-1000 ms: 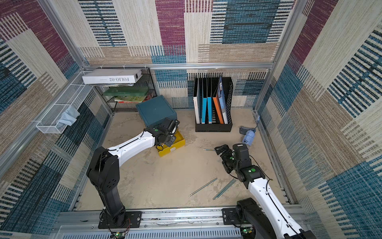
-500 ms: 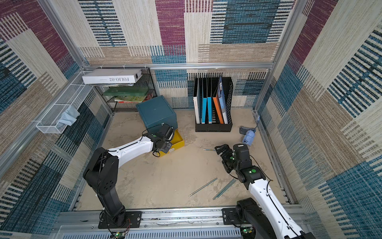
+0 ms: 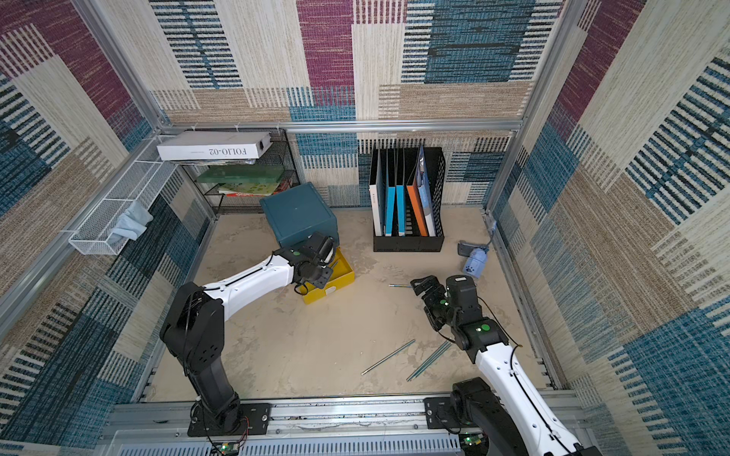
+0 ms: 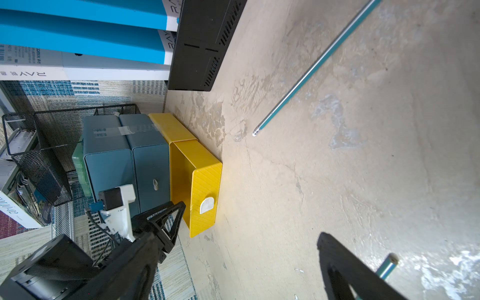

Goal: Please place the pencils in the drawer according to their color
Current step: Place the pencil in the drawer, then pick up the pencil from the center of the board.

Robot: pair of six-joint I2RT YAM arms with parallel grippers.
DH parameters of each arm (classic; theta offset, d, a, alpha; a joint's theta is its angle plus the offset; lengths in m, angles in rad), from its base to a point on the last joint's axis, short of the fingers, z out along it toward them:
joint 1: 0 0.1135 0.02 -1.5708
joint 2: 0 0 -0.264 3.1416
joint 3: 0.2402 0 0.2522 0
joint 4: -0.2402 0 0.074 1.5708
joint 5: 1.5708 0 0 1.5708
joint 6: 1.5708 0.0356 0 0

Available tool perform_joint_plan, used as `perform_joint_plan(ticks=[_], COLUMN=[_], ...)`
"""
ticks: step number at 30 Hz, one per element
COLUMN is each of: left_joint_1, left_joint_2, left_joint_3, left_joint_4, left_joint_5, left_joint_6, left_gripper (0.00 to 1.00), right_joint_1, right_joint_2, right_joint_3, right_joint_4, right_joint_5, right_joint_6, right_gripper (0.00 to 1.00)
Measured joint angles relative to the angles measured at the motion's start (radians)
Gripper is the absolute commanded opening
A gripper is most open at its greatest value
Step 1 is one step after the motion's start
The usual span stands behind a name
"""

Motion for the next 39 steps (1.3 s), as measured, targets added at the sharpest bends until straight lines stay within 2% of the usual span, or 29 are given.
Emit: perform_joint_plan(ticks=[5, 8, 10, 17, 23, 31, 39], left_joint_1=[-0.01, -0.052, -0.107, -0.406, -0.56, -0.654, -0.665], left_joint_2=[-0.025, -0.084, -0.119, -0.144, -0.071, 0.04, 0.14], left_joint_3=[0.066, 0.081, 0.079, -0.039, -0.074, -0.049, -0.032], left_joint_4=[-0.035, -0.047, -0.053, -0.066, -0.061, -0.052, -0.051], left_joint_5=[0.011, 0.037, 0.063, 0.154, 0.192, 0.222, 0.246], left_joint_6=[-0.007, -0.007, -0.009, -0.073, -0.123, -0.128, -0.092], left_gripper=[0.58, 0.58, 0.58, 0.58, 0.59, 0.59, 0.58], right_joint_1=[0.0, -0.001, -0.002, -0.017, -0.038, -0.055, -0.065], right_joint_2=[0.005, 0.01, 0.013, 0.054, 0.082, 0.091, 0.109], right_joint_3=[0.005, 0.012, 0.013, 0.031, 0.036, 0.036, 0.045], right_joint_4=[0.0, 0.0, -0.001, -0.05, -0.071, -0.068, -0.066], right_joint_5=[0.0, 0.0, 0.002, 0.031, 0.036, 0.04, 0.04], right_joint_6=[-0.001, -0.009, -0.014, -0.053, -0.068, -0.059, -0.048], right_gripper=[1.0, 0.99, 0.99, 0.99, 0.99, 0.99, 0.99])
